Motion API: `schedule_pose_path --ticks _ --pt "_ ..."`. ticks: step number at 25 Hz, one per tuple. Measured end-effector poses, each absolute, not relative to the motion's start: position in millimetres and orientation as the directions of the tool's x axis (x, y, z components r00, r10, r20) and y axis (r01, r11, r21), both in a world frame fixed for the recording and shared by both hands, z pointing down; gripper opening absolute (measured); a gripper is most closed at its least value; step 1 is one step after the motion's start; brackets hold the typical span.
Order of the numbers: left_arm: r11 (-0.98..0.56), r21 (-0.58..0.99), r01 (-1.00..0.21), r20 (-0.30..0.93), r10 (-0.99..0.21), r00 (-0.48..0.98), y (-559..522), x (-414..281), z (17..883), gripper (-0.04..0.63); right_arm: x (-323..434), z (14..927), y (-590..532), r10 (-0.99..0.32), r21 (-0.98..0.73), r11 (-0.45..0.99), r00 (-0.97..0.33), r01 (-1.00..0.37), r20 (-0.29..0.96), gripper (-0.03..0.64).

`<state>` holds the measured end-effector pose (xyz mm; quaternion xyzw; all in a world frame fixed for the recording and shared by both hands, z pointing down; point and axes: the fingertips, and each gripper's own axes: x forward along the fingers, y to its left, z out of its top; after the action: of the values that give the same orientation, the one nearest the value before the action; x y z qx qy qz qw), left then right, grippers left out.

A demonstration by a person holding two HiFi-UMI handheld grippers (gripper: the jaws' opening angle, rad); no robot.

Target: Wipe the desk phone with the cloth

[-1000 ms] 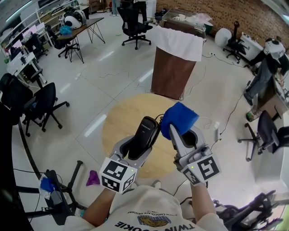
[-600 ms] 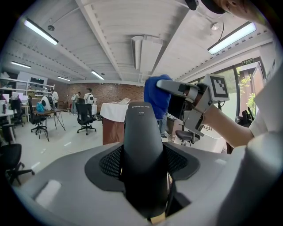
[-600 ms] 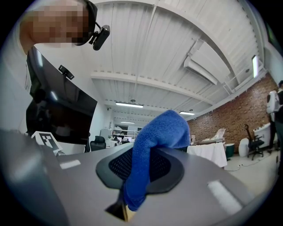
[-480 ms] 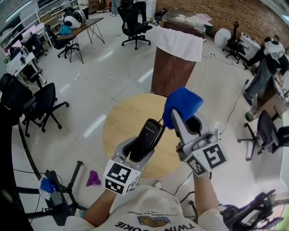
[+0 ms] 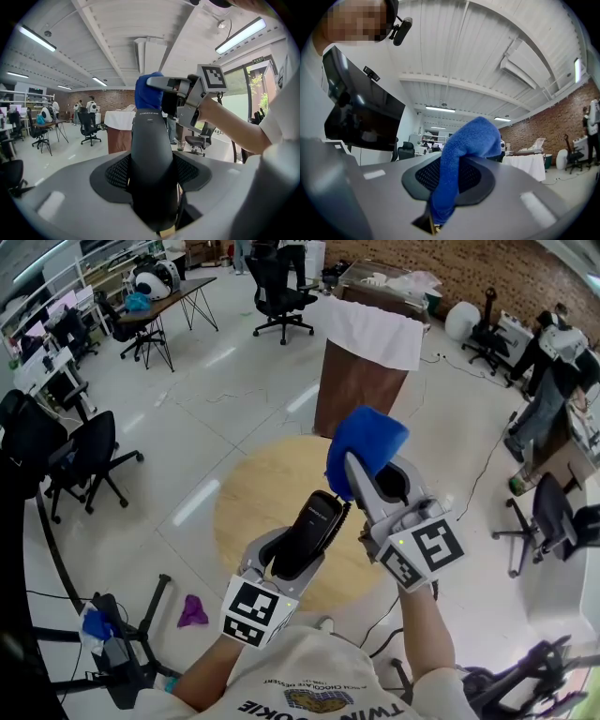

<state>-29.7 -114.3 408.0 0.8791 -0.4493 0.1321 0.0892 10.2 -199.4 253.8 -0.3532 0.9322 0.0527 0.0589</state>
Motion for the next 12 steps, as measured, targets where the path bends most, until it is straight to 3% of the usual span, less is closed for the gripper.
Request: schedule_pose_path --ticks 12 --pt "-0.592 -0.014 -0.806 0.321 -0.766 0.557 -112 -24 408 0.256 -15 258 -214 -0.621 0.084 0.775 -0.779 -0.626 -0.086 0.06"
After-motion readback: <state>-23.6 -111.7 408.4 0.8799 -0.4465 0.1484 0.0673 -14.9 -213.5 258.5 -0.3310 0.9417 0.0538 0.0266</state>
